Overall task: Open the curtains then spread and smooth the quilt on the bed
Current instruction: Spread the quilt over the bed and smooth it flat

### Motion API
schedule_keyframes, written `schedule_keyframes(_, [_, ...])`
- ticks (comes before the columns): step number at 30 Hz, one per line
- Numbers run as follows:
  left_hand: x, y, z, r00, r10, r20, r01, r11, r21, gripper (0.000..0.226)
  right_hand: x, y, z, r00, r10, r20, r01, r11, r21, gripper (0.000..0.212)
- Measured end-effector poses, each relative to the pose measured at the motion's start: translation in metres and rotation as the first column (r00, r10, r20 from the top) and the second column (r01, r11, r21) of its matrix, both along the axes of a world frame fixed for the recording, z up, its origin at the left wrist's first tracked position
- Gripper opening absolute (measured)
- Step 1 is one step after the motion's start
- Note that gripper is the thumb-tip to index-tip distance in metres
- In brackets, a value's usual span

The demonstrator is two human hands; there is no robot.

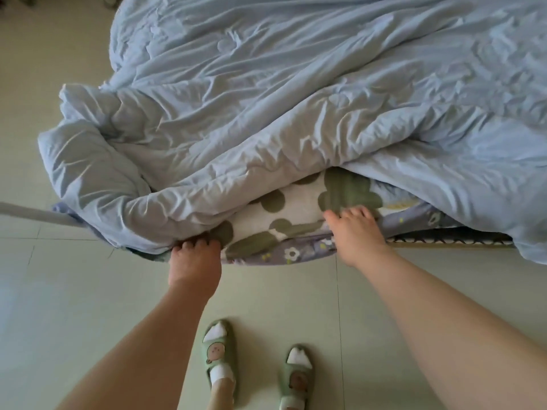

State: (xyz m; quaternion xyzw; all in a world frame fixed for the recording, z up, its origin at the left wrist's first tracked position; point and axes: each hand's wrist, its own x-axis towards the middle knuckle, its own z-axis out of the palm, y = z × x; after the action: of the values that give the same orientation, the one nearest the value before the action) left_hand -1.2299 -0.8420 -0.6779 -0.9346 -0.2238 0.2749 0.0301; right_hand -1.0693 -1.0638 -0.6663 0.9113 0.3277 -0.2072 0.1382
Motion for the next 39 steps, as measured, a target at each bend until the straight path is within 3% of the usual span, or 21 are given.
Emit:
schedule_keyframes(4, [-0.027,-0.019,-0.016,0.998,0.047,0.038,-0.043,0.994,-0.104,0.03,-0.032,-0.024,-0.022,0.999,0.022,0.049,-0.027,0.993,0.112,0.027])
schedule_keyframes(8, [-0.031,-0.023,-0.022,0.998,0.063,-0.012,-0.064,0.986,-0.156,0.039,-0.062,-0.041,-0.038,0.998,0.061,0.03,-0.065,0.986,0.153,0.047])
schedule_keyframes(11, [-0.028,-0.018,-0.022,0.986,0.15,-0.069,-0.162,0.962,-0.222,0.041,-0.052,-0.033,-0.031,0.997,0.056,-0.057,-0.051,0.995,0.09,0.031])
schedule_keyframes(13, [-0.023,-0.02,-0.015,0.978,0.194,0.078,-0.166,0.947,-0.276,0.034,-0.039,-0.027,-0.021,0.969,-0.014,-0.248,0.027,0.999,0.046,0.012])
schedule_keyframes(15, [-0.015,-0.024,0.0,0.912,0.158,0.379,-0.059,0.964,-0.259,0.027,-0.029,-0.017,-0.007,0.91,-0.162,-0.382,0.227,0.965,0.131,0.018])
schedule_keyframes(16, [-0.01,-0.024,0.006,0.858,0.098,0.504,0.003,0.981,-0.196,0.03,-0.026,-0.01,-0.002,0.901,-0.205,-0.382,0.3,0.931,0.208,0.026])
schedule_keyframes(18, [0.003,-0.012,0.012,0.77,0.005,0.638,0.016,0.999,-0.028,0.053,-0.015,0.007,0.009,0.944,-0.199,-0.265,0.285,0.895,0.344,0.027])
schedule_keyframes(20, [0.011,0.01,0.013,0.807,-0.021,0.591,-0.024,0.997,0.068,0.079,-0.005,0.026,0.017,0.976,-0.156,-0.154,0.206,0.89,0.408,0.03])
schedule_keyframes(22, [0.015,0.032,0.017,0.881,-0.042,0.471,-0.023,0.991,0.133,0.088,0.005,0.049,0.021,0.987,-0.098,-0.125,0.143,0.894,0.424,0.051])
schedule_keyframes(24, [0.013,0.048,0.017,0.94,-0.059,0.337,-0.001,0.985,0.175,0.086,0.01,0.072,0.019,0.998,-0.041,-0.052,0.06,0.9,0.433,0.067])
schedule_keyframes(27, [0.014,0.069,0.023,0.952,-0.061,0.299,-0.021,0.964,0.264,0.081,0.013,0.101,0.013,0.997,-0.023,0.074,-0.007,0.92,0.391,0.08])
schedule_keyframes(30, [0.016,0.094,0.025,0.96,0.021,0.279,-0.082,0.975,0.208,0.073,0.017,0.126,0.006,0.978,-0.059,0.199,-0.013,0.938,0.347,0.087])
schedule_keyframes(34, [0.012,0.11,0.031,0.94,-0.037,0.339,0.023,0.999,0.044,0.057,0.026,0.153,0.006,0.935,-0.165,0.313,0.036,0.925,0.378,0.074])
schedule_keyframes(36, [0.01,0.113,0.038,0.939,-0.039,0.341,0.043,0.999,-0.002,0.052,0.027,0.161,0.012,0.921,-0.169,0.35,0.017,0.916,0.4,0.051])
schedule_keyframes(39, [0.005,0.116,0.054,0.964,-0.091,0.251,0.106,0.993,-0.046,0.051,0.018,0.164,0.025,0.96,-0.126,0.25,0.023,0.925,0.38,0.023])
